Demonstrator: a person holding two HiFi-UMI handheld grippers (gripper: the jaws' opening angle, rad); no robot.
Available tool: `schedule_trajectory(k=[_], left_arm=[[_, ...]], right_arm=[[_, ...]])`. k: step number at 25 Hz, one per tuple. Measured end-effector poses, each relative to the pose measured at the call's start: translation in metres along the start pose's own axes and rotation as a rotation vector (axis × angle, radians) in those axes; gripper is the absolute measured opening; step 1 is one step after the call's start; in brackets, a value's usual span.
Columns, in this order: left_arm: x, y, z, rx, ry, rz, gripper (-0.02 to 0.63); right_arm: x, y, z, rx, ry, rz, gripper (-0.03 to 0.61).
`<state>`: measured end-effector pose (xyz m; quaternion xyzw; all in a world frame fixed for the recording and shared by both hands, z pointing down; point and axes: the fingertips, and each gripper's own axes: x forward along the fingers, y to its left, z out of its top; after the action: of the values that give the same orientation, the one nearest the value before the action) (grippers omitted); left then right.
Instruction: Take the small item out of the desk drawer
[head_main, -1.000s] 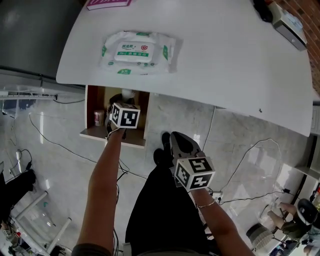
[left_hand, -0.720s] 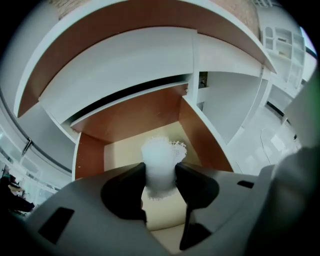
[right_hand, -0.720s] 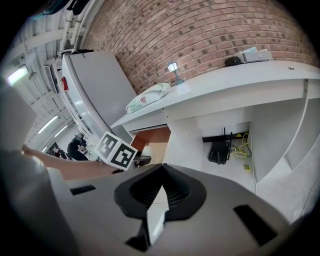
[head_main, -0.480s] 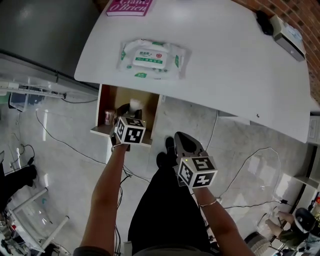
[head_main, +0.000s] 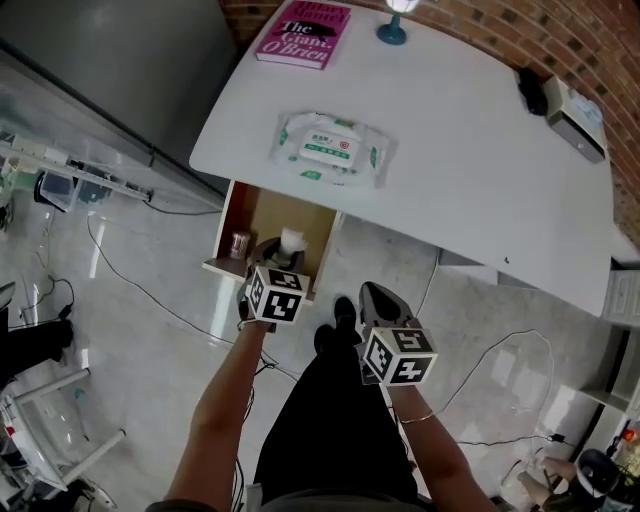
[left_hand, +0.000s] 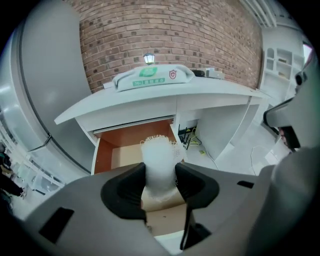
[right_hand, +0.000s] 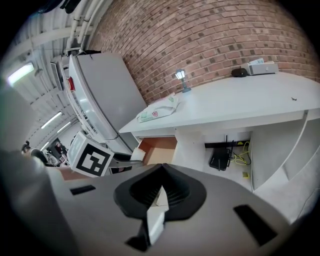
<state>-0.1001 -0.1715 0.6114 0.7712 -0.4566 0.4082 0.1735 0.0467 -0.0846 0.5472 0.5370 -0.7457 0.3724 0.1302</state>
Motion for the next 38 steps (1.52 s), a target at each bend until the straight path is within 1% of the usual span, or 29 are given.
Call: schedule_trajectory(k=[4,9,13,21,27,30,33,38], left_arm=[[-0.024,-0.007,0.011,-0.017,-0.035,-0.008,0.190],[-0.051,-0.009,0.024,-0.044,-0.077,0.005,0.190],[-0.070,-0.011,0.027,-0.061,-0.097,0.018,0.190],[-0.107,-0.008,0.031,-0.125,-0.146,0.047,0.190],[-0.132,-0.005,0.038,-0.162,-0.189,0.067,0.190],[-0.144,-0.005,0.038,-0.188,-0.197,0.069,0.190],[-0.155,-0.002,0.040,-0.210,-0.229,0.081,0.190],[-0.175,0.006,0.036,-0.274,-0.263,0.097,0.190]], right_arm=[[-0.009,0.001,0.008,0.007,-0.010,-0.004,0.005],[-0.017,0.002,0.019,-0.006,-0.019,-0.001,0.005],[-0.023,0.007,0.025,-0.007,-0.027,0.017,0.005],[-0.035,0.018,0.032,-0.011,-0.037,0.031,0.005],[-0.039,0.032,0.041,-0.050,-0.038,0.054,0.005],[-0.041,0.037,0.043,-0.062,-0.030,0.063,0.004],[-0.041,0.041,0.045,-0.080,-0.023,0.073,0.003],[-0.044,0.050,0.051,-0.113,-0.026,0.092,0.003]])
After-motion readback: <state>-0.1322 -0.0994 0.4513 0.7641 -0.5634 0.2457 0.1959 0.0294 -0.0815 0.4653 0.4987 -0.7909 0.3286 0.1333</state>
